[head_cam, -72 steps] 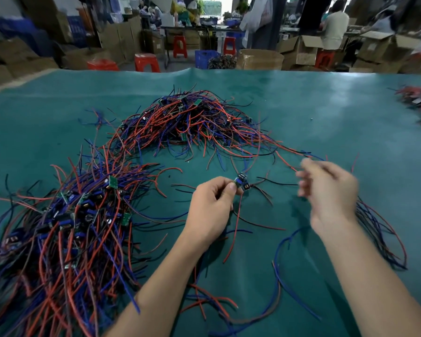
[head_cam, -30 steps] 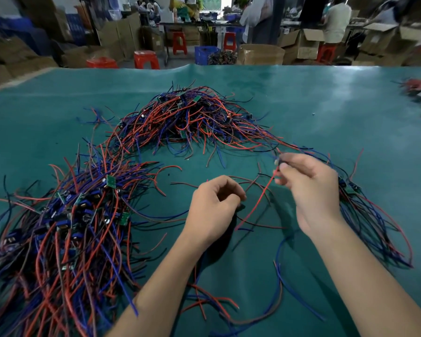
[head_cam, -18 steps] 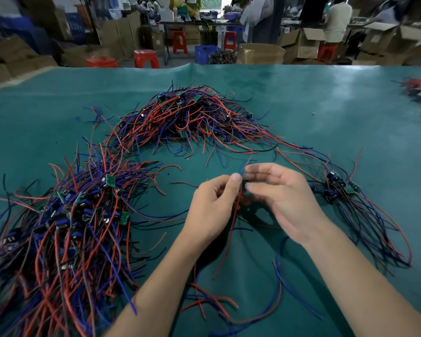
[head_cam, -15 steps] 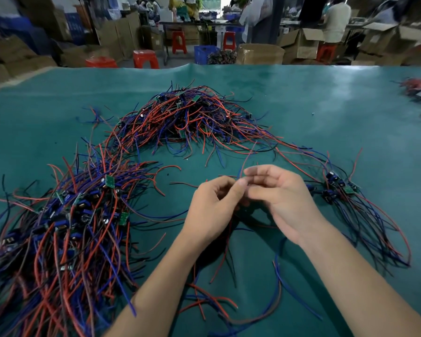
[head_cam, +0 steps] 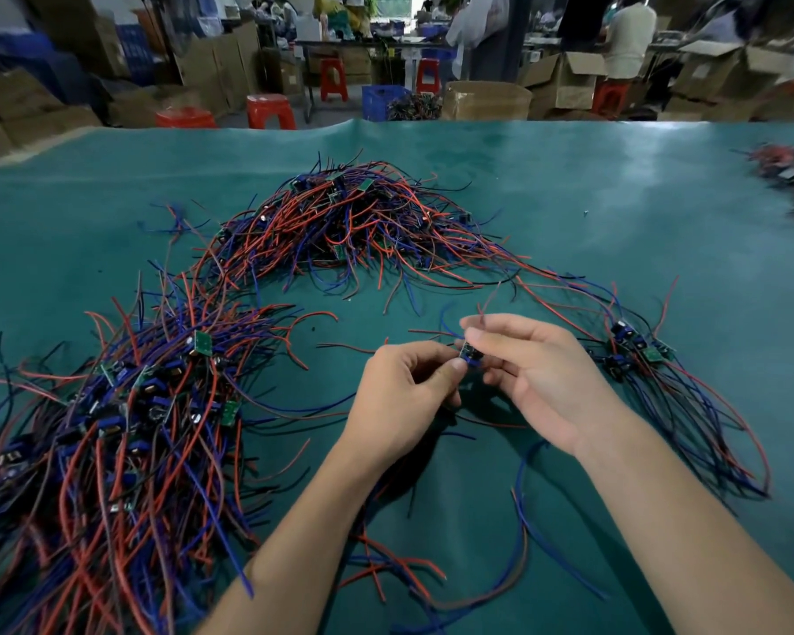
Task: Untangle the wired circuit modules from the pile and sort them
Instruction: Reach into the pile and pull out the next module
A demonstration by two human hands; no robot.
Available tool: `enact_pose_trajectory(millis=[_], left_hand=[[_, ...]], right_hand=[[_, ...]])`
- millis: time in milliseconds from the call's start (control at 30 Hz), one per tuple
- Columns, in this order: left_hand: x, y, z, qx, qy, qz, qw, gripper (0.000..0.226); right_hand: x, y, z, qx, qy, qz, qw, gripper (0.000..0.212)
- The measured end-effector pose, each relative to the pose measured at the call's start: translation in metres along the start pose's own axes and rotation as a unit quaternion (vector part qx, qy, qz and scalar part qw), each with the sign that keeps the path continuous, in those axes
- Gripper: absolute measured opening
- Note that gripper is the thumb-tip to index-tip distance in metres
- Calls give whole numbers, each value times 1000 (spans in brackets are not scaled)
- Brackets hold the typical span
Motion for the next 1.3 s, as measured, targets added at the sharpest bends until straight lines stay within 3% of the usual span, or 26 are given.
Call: enact_pose_trajectory(millis=[100, 267, 567, 700, 833, 900, 1033, 1167, 1300], left_hand=[[-2, 2, -3, 14, -15, -4, 1000, 37], [3, 3, -8, 37, -38, 12, 999, 19], [1, 3, -7, 32, -21, 9, 999, 21], [2, 1, -4, 23, -9, 13, 1000, 21], [2, 1, -4, 22, -10, 13, 1000, 23], [3, 1, -3, 19, -17, 16, 1000, 22], [3, 0, -4, 16, -28, 15, 999, 20], [2, 1, -5, 21, -21, 18, 999, 21], [6, 2, -9, 38, -27, 28, 999, 26]], right_hand=[[2, 0, 2, 18, 23, 7, 1000, 21], [8, 3, 1, 63, 65, 14, 996, 39], [4, 0, 5, 67, 33, -2, 997, 34], [4, -2, 6, 54, -22, -12, 998, 20], [5, -2, 7, 45, 0, 3, 999, 12], [10, -2, 10, 18, 60, 45, 997, 4], [31, -1, 20, -81, 229, 191, 951, 21], [46, 0, 35, -145, 230, 238, 932, 25], [56, -1, 67, -218, 133, 237, 937, 24]])
Point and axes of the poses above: each hand's wrist, its own y-axis away from the middle knuckle, its own z-axis out of the back of the hand, x = y × z, the point moved 9 cm from there along -y, towards the middle knuckle, and after that the axes turned 8 degrees about -x, right-handed, at the moved point
